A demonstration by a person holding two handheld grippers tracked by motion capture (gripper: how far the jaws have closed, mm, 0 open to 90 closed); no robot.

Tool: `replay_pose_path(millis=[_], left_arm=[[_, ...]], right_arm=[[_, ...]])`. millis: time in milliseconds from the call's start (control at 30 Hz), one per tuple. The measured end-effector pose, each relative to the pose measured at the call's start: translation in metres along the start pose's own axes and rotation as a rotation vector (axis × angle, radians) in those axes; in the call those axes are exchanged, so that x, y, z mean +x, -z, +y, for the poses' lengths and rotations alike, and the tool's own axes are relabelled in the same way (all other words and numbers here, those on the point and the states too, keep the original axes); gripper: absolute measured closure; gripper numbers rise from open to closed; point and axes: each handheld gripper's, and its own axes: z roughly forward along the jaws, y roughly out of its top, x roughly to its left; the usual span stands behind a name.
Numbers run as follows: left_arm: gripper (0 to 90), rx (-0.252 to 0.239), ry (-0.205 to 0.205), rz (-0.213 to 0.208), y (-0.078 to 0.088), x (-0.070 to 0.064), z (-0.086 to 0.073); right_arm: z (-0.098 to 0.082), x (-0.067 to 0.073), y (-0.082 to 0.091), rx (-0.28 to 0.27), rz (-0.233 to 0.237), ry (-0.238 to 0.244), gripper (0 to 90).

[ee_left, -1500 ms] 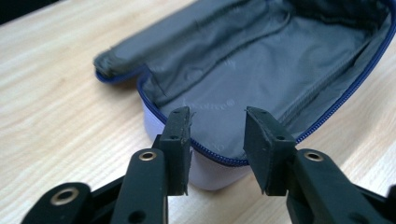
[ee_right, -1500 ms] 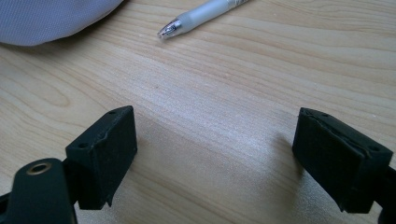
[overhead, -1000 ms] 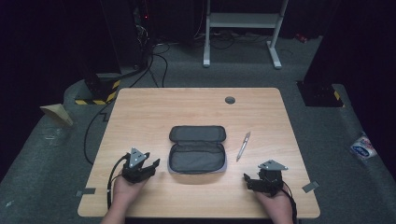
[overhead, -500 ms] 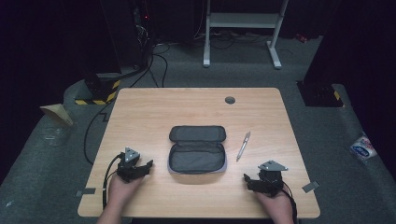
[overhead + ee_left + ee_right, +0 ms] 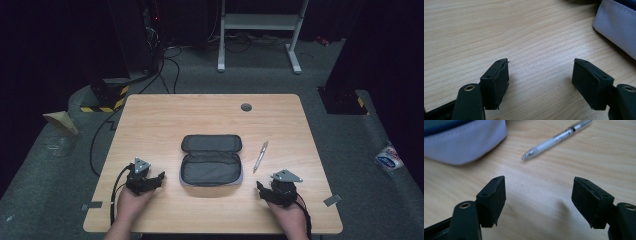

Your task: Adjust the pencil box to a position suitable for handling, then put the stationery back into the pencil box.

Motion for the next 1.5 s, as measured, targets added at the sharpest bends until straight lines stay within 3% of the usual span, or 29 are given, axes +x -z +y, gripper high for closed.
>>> replay_pose_path(millis=[267, 667, 933, 1267, 1500], left_arm=[[29.5, 0.000, -0.005, -0.001, 0.000, 0.000, 0.000], [29.5, 0.000, -0.005, -0.007, 0.000, -0.001, 0.000], [29.5, 0.001, -0.006, -0.009, 0.000, -0.001, 0.000], [29.5, 0.001, -0.007, -0.010, 0.000, -0.001, 0.000], [29.5, 0.000, -0.005, -0.011, 0.000, -0.001, 0.000]], right_arm=[[0.019, 0.010, -0.021, -0.001, -0.012, -0.003, 34.8], [0.028, 0.005, -0.038, 0.003, -0.022, -0.045, 45.0], [0.028, 0.006, -0.039, 0.014, -0.031, -0.035, 57.9], [0.025, 0.001, -0.034, 0.027, -0.054, -0.014, 64.1], [0.020, -0.010, -0.028, 0.035, -0.062, -0.006, 69.0]])
